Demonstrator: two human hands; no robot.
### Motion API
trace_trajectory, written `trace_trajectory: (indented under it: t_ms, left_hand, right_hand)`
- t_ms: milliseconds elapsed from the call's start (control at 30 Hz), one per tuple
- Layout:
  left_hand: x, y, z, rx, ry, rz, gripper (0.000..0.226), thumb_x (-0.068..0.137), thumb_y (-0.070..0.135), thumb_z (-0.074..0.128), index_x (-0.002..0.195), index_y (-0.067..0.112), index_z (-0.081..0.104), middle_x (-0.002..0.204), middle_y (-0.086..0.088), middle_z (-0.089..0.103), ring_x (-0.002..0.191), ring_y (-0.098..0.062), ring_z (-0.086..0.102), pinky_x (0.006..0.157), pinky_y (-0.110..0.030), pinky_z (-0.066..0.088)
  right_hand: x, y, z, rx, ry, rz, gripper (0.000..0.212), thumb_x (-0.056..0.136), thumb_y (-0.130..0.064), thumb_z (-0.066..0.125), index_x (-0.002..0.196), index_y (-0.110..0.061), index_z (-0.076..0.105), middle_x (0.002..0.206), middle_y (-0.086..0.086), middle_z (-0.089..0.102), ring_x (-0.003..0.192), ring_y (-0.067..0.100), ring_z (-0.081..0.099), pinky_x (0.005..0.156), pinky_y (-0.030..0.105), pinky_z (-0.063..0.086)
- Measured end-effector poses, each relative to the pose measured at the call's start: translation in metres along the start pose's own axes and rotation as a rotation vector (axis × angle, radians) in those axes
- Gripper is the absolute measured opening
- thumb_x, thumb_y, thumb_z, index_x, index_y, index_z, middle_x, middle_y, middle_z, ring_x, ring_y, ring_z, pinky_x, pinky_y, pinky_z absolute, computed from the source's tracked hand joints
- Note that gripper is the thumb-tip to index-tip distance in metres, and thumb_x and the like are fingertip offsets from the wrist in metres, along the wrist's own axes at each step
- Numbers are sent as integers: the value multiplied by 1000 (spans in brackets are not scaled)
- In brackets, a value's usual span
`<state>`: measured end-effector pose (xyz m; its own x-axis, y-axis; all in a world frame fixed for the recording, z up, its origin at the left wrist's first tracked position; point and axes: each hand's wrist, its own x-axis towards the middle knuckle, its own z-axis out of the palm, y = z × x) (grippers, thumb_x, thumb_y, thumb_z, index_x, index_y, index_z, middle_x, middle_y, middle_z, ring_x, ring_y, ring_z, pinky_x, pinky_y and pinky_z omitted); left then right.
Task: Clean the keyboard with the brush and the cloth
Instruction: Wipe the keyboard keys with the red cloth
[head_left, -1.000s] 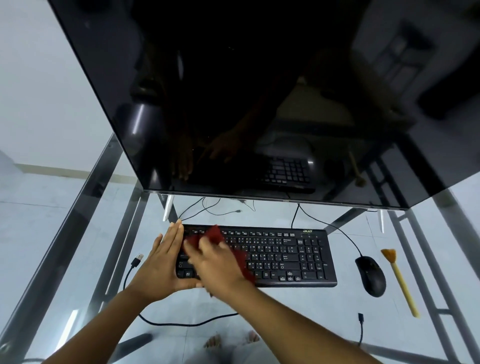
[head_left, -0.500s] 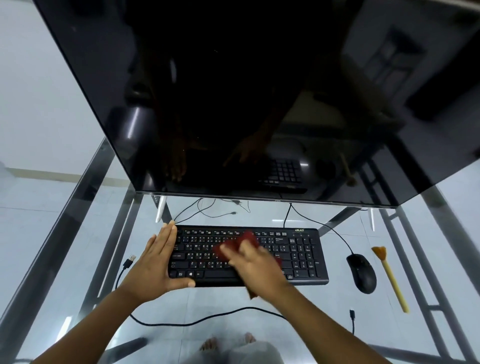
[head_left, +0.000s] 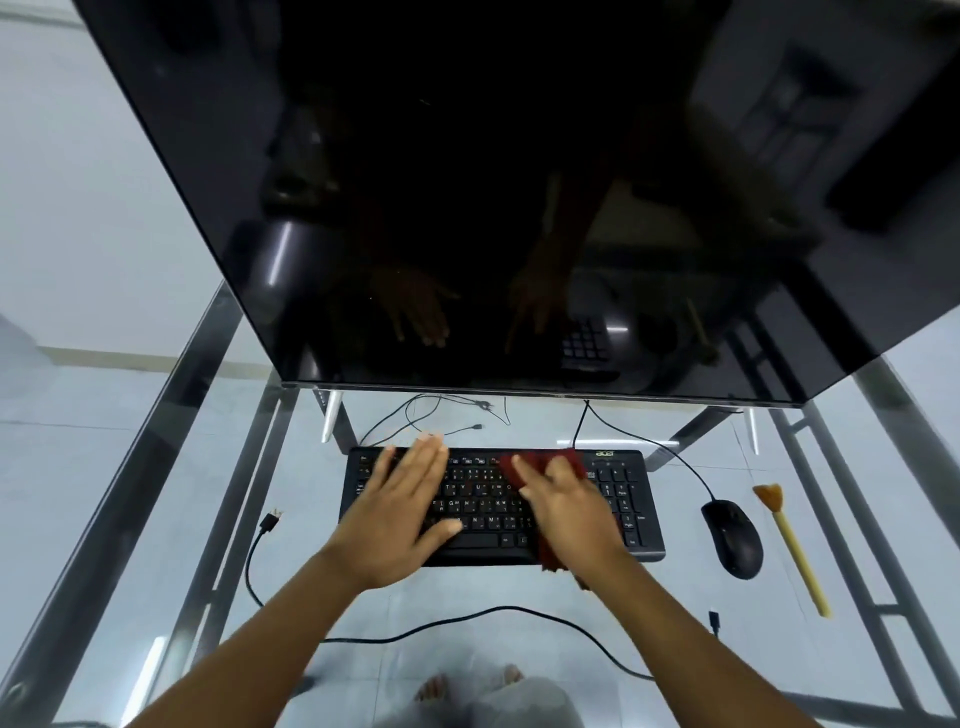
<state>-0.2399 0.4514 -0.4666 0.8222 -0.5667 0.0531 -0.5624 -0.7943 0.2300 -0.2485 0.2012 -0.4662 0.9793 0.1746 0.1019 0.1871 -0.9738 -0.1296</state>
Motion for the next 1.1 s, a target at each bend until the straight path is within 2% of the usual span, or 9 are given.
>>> trace_trajectory:
  t_ms: [133,233,300,400,467,600,700,867,1100]
  left_hand:
    - [27,28,21,100,-78,46,74,99,59,17,152,7,13,161,-8,5,148,-20,-2,115,-46,6]
    - [33,38,35,132,-115,61,71,100,55,19,150,5,23,159,-11,18,147,-23,9,113,-47,12]
    - [32,36,39,133,-115,61,70,100,54,19,149,5,23,158,-10,18,147,-24,10,113,-46,13]
    - [31,33,43,149,-90,72,71,100,55,20,150,5,22,159,-9,15,147,-23,11,113,-46,13]
    - [31,35,44,140,-87,72,71,100,55,21,150,6,21,159,-9,15,147,-23,11,114,-46,14]
    - [32,38,45,128,-76,67,71,100,56,22,150,6,21,159,-9,15,148,-22,10,114,-46,14]
    - [32,38,44,129,-81,69,71,99,55,23,150,6,22,159,-9,15,148,-21,9,115,-46,14]
    - [32,38,43,133,-79,67,70,100,55,22,150,6,22,159,-9,15,148,-22,10,114,-46,15]
    - [31,38,43,136,-74,72,70,100,55,23,150,5,23,159,-9,16,148,-22,10,114,-46,15]
  right_hand:
    - [2,5,4,43,35,321,39,89,-25,64,128,-18,61,90,13,58,53,32,60,56,40,57]
    - [-2,-25,15,19,42,161,45,77,-27,77,120,-18,66,83,9,58,46,27,55,47,33,54]
    - [1,-20,13,9,45,83,44,79,-29,76,121,-21,65,84,7,58,49,24,57,51,31,54]
    - [5,25,4,32,34,359,40,96,-30,52,135,-25,51,102,12,57,67,31,63,65,37,55]
    - [3,43,1,11,65,458,39,97,-27,48,136,-22,50,102,13,57,71,31,62,66,37,54]
    - [-2,11,6,-7,84,211,44,79,-25,75,121,-18,65,83,7,59,50,22,56,54,33,53]
    - [-9,18,6,-33,48,63,44,84,-30,70,126,-22,61,83,5,57,49,19,55,55,31,55]
    - [-13,63,0,39,112,480,39,93,-24,59,131,-19,57,91,14,57,58,32,60,60,39,57]
    - [-29,12,9,9,60,-71,45,84,-29,72,127,-24,60,81,1,56,50,13,50,53,26,51]
